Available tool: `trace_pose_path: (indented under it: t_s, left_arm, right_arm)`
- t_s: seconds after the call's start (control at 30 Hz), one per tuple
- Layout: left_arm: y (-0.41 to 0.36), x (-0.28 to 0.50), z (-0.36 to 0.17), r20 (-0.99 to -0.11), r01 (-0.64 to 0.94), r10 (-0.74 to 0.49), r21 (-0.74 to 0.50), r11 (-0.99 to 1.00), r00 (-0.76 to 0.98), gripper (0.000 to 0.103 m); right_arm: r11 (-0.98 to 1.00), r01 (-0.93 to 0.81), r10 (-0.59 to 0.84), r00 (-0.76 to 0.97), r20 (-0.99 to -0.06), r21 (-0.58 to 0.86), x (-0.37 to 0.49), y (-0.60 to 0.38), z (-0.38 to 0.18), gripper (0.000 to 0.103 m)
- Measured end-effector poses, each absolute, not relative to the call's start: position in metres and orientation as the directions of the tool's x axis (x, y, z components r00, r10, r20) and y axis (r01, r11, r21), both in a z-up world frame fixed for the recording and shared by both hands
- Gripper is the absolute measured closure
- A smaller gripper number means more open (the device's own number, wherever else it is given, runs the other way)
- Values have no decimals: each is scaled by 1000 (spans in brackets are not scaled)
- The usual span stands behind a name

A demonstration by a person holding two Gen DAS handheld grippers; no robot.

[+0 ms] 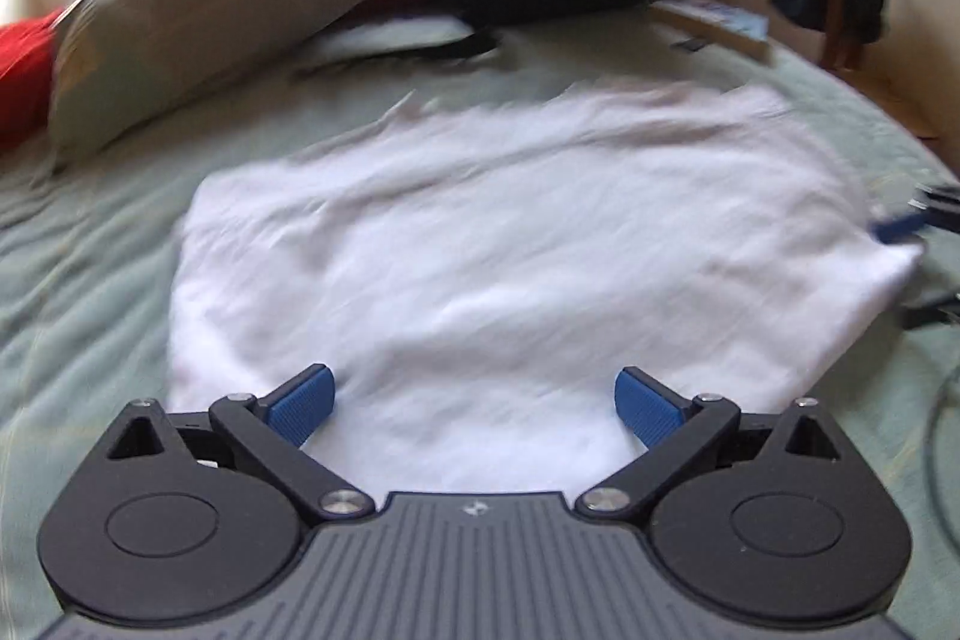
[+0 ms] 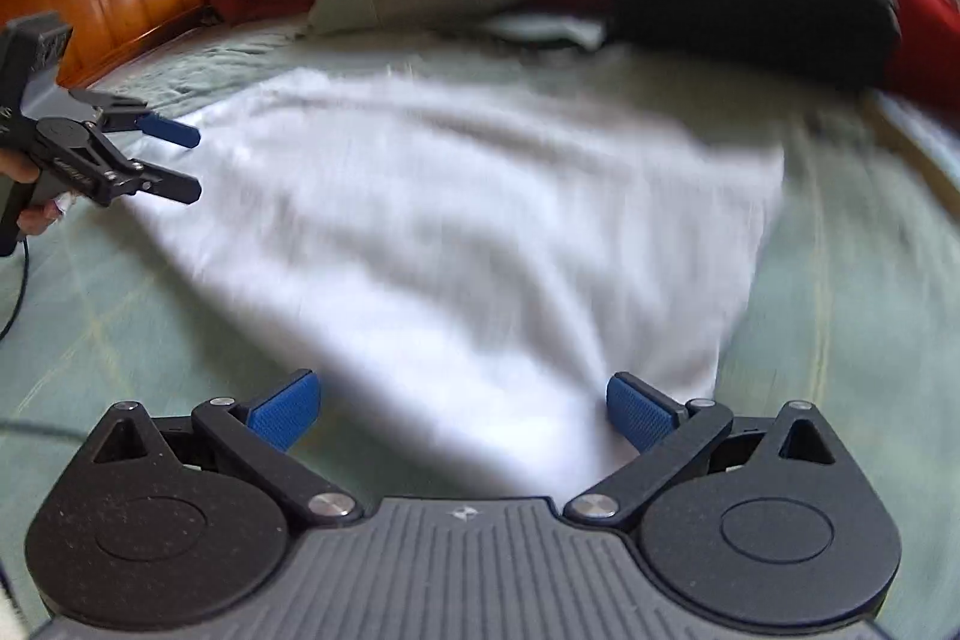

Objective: Fold clothes
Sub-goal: 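Raise both open grippers upright and move them over the shirt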

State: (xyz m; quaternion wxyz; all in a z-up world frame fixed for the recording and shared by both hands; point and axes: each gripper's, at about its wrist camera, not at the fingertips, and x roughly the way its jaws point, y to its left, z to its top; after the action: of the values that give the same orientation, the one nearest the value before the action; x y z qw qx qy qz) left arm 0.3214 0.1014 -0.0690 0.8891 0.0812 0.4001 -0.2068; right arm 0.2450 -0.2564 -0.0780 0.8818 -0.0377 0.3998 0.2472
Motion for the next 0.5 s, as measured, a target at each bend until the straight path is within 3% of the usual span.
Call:
trace_pose_path:
  t_s: [0.23,0.5]
  left_arm:
    - [113,317,-66,-758,377,-260,-20,926,599,2]
    - [86,313,-57,-718,429,-316,-27,903,620,2]
  right_arm:
    - [877,-436,433,536,-724,201,212,-263,-69,0]
    - [904,-358,424,674,-604,235,252,-283,-38,4]
